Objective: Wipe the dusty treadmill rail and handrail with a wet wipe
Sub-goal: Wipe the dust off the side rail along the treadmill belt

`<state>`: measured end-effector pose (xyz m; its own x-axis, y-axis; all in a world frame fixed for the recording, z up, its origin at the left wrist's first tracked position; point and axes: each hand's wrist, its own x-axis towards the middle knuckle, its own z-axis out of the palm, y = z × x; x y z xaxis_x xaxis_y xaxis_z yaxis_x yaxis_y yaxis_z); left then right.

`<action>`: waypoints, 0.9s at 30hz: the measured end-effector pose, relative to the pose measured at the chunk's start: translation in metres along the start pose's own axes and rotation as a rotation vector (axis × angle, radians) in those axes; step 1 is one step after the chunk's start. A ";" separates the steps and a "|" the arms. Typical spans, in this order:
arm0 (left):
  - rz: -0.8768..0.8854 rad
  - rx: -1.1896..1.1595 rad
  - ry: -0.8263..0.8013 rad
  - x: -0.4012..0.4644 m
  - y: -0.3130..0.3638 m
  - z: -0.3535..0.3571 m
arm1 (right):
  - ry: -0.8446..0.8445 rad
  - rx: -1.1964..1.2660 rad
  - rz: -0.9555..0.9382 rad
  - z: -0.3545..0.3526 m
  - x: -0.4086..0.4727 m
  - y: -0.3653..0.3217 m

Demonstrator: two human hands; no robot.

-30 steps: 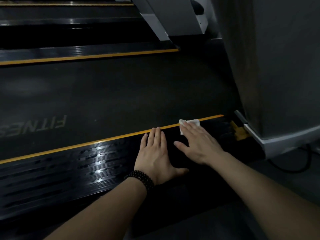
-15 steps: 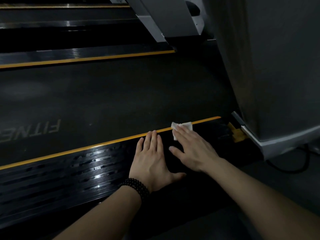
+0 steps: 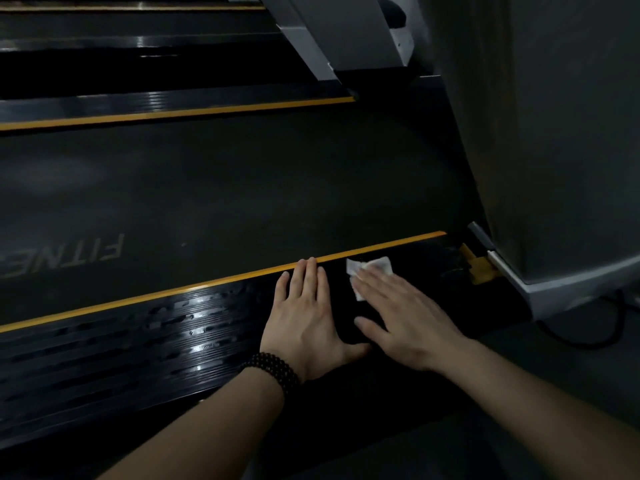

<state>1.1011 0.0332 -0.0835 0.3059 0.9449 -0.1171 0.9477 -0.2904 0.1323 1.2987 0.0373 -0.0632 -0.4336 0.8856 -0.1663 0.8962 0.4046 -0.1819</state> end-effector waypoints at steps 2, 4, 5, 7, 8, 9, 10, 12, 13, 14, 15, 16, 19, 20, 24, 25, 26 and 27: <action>0.014 0.002 -0.003 0.000 0.000 0.000 | 0.002 -0.033 0.034 -0.004 -0.001 0.017; 0.032 0.000 -0.004 0.001 -0.001 0.001 | 0.041 -0.039 0.122 -0.011 0.014 0.031; 0.036 -0.003 -0.003 0.001 -0.001 0.002 | 0.053 -0.030 0.161 -0.013 0.023 0.032; 0.035 -0.006 -0.009 0.002 -0.002 0.003 | 0.057 0.003 0.188 -0.013 0.035 0.026; 0.030 -0.006 -0.014 0.002 -0.001 0.002 | 0.057 0.019 0.167 -0.011 0.032 0.021; 0.023 -0.006 -0.022 0.003 0.000 0.001 | 0.055 0.027 0.129 -0.009 0.025 0.016; 0.014 -0.009 -0.034 0.004 0.002 0.000 | 0.044 0.022 0.090 -0.007 0.015 0.014; -0.016 -0.033 -0.051 0.006 0.008 -0.004 | 0.010 -0.009 0.050 -0.006 -0.005 0.019; -0.033 -0.049 -0.054 0.008 0.012 -0.006 | -0.004 -0.033 0.058 -0.007 -0.011 0.026; -0.047 -0.063 -0.050 0.010 0.014 -0.007 | -0.006 -0.050 0.081 -0.009 -0.012 0.035; -0.058 -0.075 -0.039 0.013 0.016 -0.008 | 0.002 -0.051 0.110 -0.013 -0.009 0.043; -0.062 -0.085 -0.025 0.016 0.018 -0.007 | 0.002 -0.037 0.142 -0.017 -0.003 0.051; -0.021 -0.082 0.009 0.027 0.025 -0.004 | -0.042 0.025 0.232 -0.029 0.017 0.058; -0.002 -0.076 0.007 0.029 0.027 -0.003 | -0.046 0.044 0.249 -0.030 0.020 0.055; 0.022 -0.074 -0.003 0.031 0.029 0.000 | -0.009 0.027 0.152 -0.018 -0.001 0.050; 0.023 -0.076 -0.004 0.031 0.029 0.000 | -0.005 0.014 0.135 -0.015 -0.008 0.052; 0.022 -0.079 -0.004 0.031 0.028 0.000 | -0.001 -0.001 0.137 -0.015 -0.012 0.056; 0.021 -0.085 -0.004 0.031 0.028 0.000 | 0.008 -0.013 0.156 -0.017 -0.011 0.059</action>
<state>1.1372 0.0543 -0.0830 0.3258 0.9382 -0.1170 0.9301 -0.2959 0.2176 1.3574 0.0554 -0.0558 -0.2879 0.9398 -0.1843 0.9540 0.2645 -0.1413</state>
